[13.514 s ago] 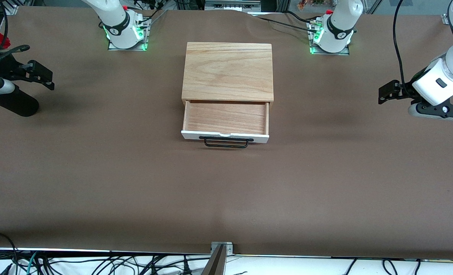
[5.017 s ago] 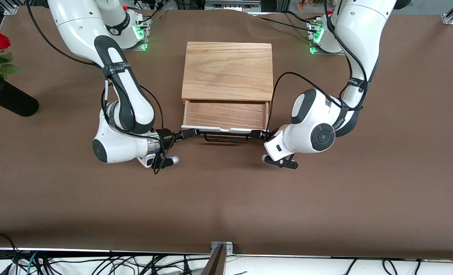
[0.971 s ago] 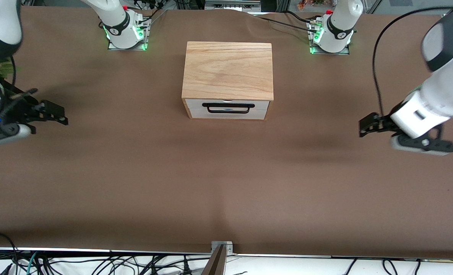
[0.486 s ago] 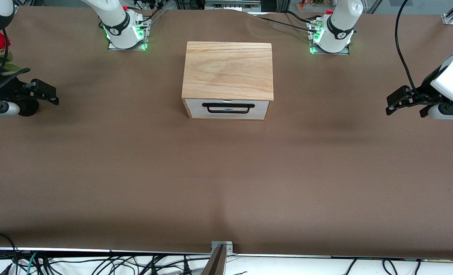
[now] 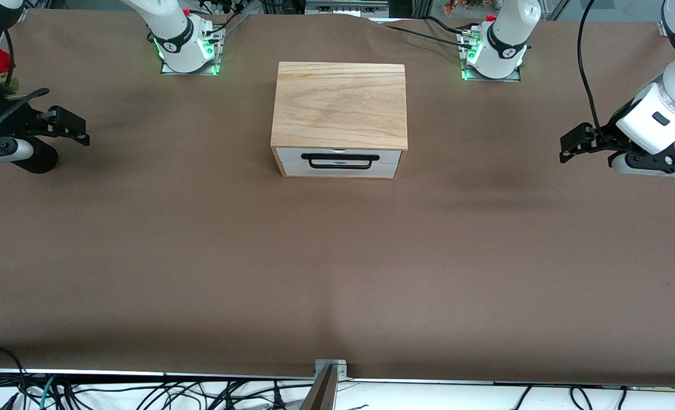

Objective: Close drawer with both arms simultaneously

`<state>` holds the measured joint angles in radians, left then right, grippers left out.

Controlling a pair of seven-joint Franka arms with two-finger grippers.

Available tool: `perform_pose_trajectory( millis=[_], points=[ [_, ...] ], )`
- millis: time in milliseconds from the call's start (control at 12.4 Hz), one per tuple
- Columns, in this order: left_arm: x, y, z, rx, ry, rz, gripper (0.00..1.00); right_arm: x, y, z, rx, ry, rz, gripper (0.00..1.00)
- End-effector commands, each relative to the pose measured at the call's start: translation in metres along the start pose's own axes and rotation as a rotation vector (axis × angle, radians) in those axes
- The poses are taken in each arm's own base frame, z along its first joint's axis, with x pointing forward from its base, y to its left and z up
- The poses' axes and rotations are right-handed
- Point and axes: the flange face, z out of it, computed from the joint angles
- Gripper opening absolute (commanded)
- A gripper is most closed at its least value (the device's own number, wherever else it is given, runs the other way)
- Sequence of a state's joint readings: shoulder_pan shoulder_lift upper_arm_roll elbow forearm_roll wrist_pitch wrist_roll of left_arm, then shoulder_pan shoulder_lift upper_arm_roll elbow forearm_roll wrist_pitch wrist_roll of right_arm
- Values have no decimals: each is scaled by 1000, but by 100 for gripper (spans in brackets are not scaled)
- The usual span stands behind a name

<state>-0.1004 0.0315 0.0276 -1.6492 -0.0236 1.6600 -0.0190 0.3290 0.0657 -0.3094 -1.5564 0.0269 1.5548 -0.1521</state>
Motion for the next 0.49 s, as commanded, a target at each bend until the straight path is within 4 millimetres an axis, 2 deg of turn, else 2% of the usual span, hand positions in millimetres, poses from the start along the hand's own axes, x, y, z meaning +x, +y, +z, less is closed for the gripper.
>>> perform_pose_trajectory(
  millis=[0,405],
  points=[
    [-1,0,-7,23,-5,8,100,-4,-3,-3,-15,7,-9,100],
    [1,-2,-11,25,4,10,100,-6,-1,-4,-14,7,-6,100]
  ],
)
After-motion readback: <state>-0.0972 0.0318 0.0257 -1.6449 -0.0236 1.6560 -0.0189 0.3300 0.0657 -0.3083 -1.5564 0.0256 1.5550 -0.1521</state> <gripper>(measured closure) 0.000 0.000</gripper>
